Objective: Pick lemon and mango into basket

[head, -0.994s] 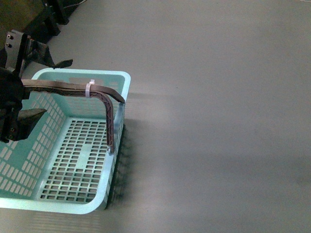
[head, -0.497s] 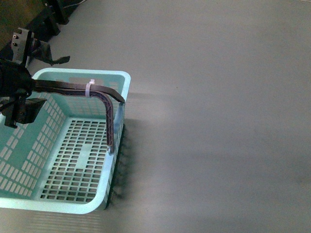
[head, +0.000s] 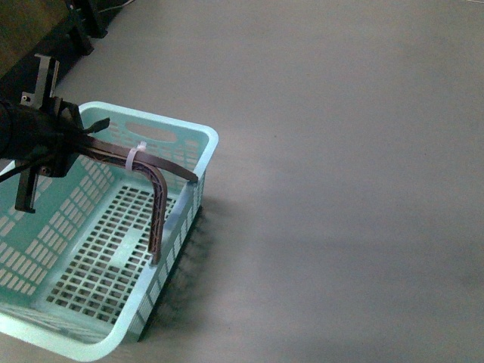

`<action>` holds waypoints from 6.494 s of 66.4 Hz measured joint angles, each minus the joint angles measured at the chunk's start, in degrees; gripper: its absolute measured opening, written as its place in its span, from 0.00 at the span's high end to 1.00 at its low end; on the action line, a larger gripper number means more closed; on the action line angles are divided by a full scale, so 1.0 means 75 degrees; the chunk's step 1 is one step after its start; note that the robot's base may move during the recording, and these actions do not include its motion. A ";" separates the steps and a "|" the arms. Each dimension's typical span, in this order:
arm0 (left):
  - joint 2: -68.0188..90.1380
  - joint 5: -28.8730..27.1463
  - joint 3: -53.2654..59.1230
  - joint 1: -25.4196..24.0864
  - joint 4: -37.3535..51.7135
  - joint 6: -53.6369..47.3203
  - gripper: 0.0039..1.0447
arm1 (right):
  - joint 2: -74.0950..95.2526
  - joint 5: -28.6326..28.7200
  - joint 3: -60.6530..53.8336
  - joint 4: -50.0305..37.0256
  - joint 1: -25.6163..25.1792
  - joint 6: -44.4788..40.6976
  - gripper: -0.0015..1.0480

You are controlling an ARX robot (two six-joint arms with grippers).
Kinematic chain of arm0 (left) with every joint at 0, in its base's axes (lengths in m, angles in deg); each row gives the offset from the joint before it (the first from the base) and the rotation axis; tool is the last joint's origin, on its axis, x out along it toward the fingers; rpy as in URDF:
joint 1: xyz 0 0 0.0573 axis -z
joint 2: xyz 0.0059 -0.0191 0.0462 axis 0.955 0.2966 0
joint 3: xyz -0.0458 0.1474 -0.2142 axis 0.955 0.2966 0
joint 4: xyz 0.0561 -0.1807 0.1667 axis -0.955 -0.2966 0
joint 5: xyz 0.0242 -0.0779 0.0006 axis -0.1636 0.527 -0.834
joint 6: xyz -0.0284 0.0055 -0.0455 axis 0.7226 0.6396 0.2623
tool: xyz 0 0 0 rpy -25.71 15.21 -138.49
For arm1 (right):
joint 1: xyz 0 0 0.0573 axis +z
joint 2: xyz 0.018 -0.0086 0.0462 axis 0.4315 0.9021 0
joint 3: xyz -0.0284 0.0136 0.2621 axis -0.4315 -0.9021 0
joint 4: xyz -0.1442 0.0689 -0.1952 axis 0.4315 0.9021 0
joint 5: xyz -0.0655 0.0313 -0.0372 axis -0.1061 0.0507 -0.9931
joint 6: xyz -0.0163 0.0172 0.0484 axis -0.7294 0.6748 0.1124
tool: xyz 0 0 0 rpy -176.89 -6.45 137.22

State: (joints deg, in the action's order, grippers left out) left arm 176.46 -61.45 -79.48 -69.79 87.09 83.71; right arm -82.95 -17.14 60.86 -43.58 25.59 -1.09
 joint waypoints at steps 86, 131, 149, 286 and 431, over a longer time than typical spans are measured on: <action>-0.9442 0.0554 0.0204 -0.0997 -0.6569 0.0207 0.86 | 0.0000 0.0000 0.0000 0.0003 0.0000 0.0000 0.08; -0.9439 0.0562 0.0187 -0.1000 -0.6572 0.0189 0.86 | 0.0000 0.0003 0.0000 0.0000 0.0000 0.0000 0.08; -0.9439 0.0554 0.0181 -0.1000 -0.6572 0.0184 0.86 | 0.0000 0.0000 0.0000 0.0000 0.0000 -0.0003 0.08; -0.9442 0.0583 0.0140 -0.0997 -0.6580 0.0198 0.86 | 0.0006 0.0000 0.0000 -0.0006 0.0003 -0.0003 0.08; -0.9445 0.0565 0.0137 -0.1005 -0.6583 0.0157 0.86 | 0.0006 0.0000 0.0000 -0.0003 0.0003 0.0000 0.08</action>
State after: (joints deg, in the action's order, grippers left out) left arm 105.62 -57.21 -78.46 -77.33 37.71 84.89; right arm -82.91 -17.14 60.86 -43.60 25.62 -1.09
